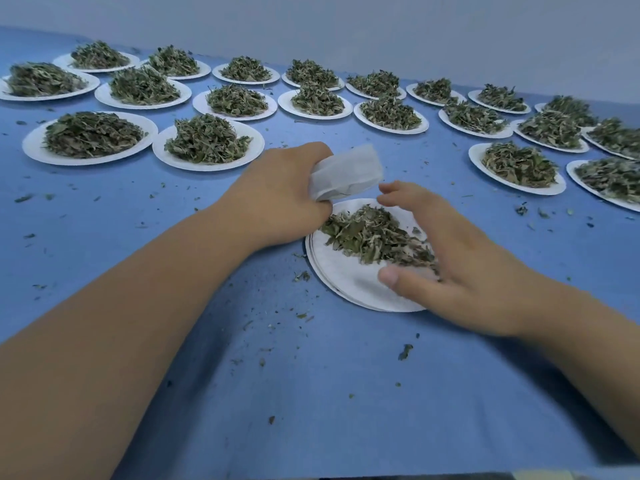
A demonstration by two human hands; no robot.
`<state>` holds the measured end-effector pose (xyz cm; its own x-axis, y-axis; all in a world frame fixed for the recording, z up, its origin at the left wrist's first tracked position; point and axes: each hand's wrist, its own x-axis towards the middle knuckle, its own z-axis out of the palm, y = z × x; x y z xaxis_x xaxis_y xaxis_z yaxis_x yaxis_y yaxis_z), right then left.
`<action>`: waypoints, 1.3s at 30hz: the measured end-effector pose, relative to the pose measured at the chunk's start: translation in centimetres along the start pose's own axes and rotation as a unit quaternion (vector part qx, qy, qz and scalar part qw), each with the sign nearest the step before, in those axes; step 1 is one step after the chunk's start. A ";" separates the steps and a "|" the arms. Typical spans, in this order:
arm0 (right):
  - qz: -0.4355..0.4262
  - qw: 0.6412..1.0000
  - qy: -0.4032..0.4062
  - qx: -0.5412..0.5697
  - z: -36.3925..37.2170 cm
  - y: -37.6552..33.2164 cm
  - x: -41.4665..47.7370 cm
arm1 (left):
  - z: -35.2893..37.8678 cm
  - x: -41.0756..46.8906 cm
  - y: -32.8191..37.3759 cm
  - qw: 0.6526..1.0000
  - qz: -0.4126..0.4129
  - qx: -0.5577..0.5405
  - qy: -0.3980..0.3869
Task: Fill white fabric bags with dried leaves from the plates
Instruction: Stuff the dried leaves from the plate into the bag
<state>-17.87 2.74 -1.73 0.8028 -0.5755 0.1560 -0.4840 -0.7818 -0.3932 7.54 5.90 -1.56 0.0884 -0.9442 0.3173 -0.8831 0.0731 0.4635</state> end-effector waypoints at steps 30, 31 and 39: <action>-0.006 0.997 0.061 -0.048 1.9 -1.2 4.9 | -1.4 0.2 -1.8 0.998 -0.019 0.027 0.055; -0.003 0.998 0.065 -0.025 1.8 -1.0 5.0 | -1.4 0.2 -1.9 0.998 -0.018 0.026 0.052; 0.078 0.986 0.085 0.124 -3.1 0.3 6.2 | -1.2 0.3 -2.2 0.999 -0.026 0.032 0.026</action>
<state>-14.11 -1.84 1.97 0.6455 -0.7322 0.2172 -0.4799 -0.6101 -0.6304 10.07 5.87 -1.47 0.1580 -0.9278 0.3379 -0.9039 0.0019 0.4277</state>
